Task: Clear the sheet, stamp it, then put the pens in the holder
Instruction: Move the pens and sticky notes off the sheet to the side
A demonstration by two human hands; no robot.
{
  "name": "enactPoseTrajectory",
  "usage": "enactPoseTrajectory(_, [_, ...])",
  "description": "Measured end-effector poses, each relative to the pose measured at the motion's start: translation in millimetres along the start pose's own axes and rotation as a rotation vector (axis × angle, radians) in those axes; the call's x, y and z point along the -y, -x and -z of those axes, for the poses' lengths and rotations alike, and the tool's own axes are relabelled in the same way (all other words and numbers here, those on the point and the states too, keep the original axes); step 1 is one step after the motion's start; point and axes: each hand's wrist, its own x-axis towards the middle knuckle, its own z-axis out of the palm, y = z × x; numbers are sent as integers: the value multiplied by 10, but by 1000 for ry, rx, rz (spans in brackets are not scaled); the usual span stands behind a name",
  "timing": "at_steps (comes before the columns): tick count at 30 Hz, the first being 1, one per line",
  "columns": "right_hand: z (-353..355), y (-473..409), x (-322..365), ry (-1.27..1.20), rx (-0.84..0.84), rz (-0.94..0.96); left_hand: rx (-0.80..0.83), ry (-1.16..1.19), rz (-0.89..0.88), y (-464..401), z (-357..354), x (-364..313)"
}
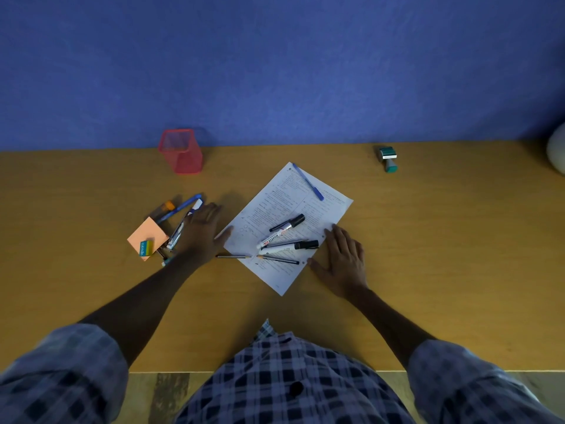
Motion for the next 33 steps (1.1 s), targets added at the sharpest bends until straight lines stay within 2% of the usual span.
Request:
enactPoseTrajectory(5, [-12, -3, -10, -7, 5, 2, 53, -59, -424, 74, -168, -397])
enactPoseTrajectory(9, [-28, 6, -10, -19, -7, -1, 167, -66, -502, 46, -296, -594])
enactPoseTrajectory(15, [-54, 8, -27, -24, 18, -3, 130, -27, -603, -70, -473, -920])
enactPoseTrajectory(20, [-40, 24, -10, -39, 8, -10, 67, -34, -615, -150, -580, -1151])
enactPoseTrajectory(24, [-21, 25, 8, -45, 14, -13, 24, -36, -553, -145, -651, -1212])
enactPoseTrajectory(33, [3, 29, 11, -36, 23, -15, 47, -47, -379, -86, -661, -1100])
